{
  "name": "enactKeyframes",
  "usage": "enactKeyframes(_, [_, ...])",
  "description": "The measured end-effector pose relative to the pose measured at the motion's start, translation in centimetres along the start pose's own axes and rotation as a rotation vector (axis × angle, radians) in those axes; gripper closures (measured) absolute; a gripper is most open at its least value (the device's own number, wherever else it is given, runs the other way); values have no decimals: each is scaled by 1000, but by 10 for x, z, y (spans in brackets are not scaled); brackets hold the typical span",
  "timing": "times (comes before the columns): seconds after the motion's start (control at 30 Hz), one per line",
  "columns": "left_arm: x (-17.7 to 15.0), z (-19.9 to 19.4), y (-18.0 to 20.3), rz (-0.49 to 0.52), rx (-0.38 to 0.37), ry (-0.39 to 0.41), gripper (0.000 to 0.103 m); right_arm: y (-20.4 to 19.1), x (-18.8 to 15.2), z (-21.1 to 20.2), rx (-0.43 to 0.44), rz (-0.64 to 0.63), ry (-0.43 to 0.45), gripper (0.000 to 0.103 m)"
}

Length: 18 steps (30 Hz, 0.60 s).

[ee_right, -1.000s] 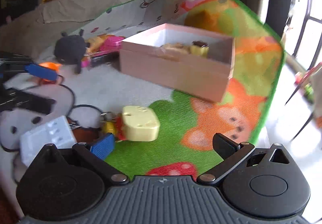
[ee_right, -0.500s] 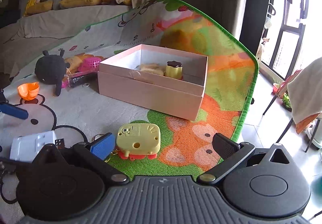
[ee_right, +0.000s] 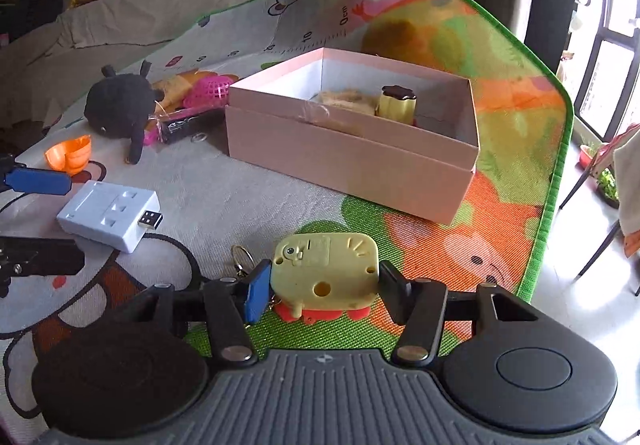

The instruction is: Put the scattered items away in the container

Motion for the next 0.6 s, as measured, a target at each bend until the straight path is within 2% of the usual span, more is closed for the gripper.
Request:
enactKeyframes(0.13, [-3,-1,-1,-3,-5,-6,1,32,33,-48,-96,50,143,47])
enactKeyframes(0.2, [-2,1,-4,-21,-14,-4,1,29,41,-57,-160,-1,172,47])
enactKeyframes(0.23, [-1,3,-4,-30,-16,-3,1,22,41,-55,-165,-33,170,46])
enactKeyframes(0.27, [-1,4,-3,-36,-18,-2,1,12,38,-51,-138,-52,163,42])
enactKeyframes(0.3, [0,5,-2,-40,-21,0,1,-3,32,-45,-63,-67,142,27])
enactKeyframes(0.33, [-1,4,0,-40,-26,0,1,-17,27,-44,9,-73,135,23])
enactKeyframes(0.4, [-2,1,2,-29,-30,-1,1,-40,18,-48,115,-103,135,23])
enactKeyframes(0.47, [-5,-4,1,-11,-26,-4,1,-47,14,-57,146,-118,149,22])
enactKeyframes(0.6, [-10,-6,-11,-15,-1,-20,1,-33,9,-62,108,-79,144,22])
Point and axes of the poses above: each gripper's, at about its wrist camera, not at the fingertips, and z roughly the way its jaws point, y to its right, x to its top, the point moved 10 cm from there along z, roughly the way its jaws point, and after that the axes turned 13 degrees about -z, right-handed, at the moved point
